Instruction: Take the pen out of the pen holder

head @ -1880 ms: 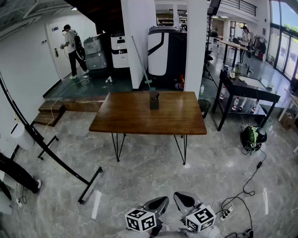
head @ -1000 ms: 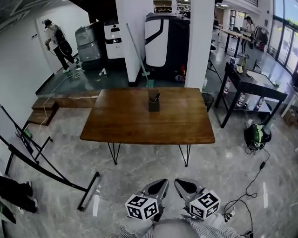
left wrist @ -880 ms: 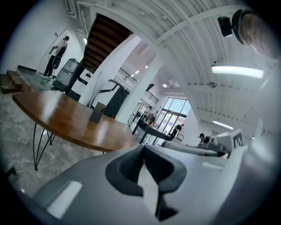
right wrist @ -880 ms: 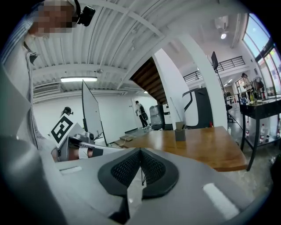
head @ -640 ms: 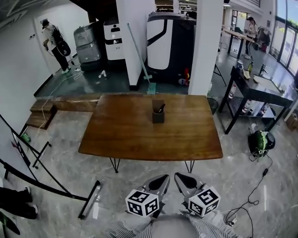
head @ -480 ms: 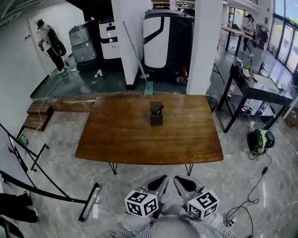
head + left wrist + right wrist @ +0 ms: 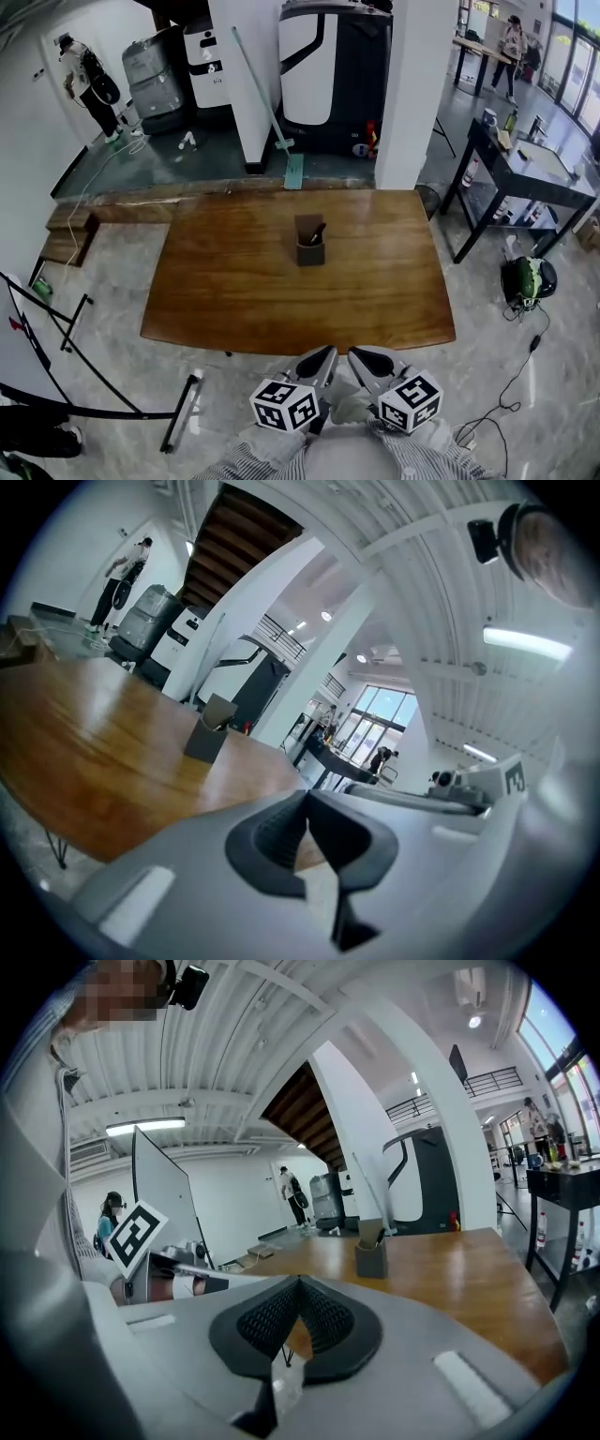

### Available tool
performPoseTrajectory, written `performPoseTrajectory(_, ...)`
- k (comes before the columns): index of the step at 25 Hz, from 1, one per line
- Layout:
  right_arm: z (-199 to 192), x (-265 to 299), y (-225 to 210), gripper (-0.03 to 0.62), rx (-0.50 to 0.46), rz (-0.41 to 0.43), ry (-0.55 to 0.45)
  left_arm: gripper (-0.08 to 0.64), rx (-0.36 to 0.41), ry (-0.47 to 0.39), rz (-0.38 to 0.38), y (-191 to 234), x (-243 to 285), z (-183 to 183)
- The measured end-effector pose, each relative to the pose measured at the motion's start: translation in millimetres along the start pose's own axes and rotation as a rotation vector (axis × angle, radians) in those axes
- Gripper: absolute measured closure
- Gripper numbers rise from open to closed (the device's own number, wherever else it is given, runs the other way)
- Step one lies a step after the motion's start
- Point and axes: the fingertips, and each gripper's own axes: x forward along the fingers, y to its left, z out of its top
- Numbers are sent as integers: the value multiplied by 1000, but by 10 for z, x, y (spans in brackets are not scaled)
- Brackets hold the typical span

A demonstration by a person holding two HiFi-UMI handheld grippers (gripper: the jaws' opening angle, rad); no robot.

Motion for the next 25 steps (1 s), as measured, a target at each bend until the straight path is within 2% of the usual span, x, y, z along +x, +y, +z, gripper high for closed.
performPoseTrajectory(5, 444, 308, -475, 594, -22, -7, -45, 554, 81, 19, 41, 195, 423, 327)
performPoseTrajectory(9, 568, 495, -783, 594, -39, 2, -44, 554, 76, 3, 69, 378, 717, 542)
performPoseTrajectory(13, 681, 651, -975, 594, -83, 49, -42, 554, 70, -21, 77, 494, 1017, 741)
performPoseTrajectory(21, 675, 913, -1383, 593, -61, 72, -13, 554, 34, -37, 119, 718, 1359, 843)
performPoseTrajectory(25, 686, 1057, -1421, 592, -48, 89, 1, 554, 49, -38, 147, 843, 1380, 941)
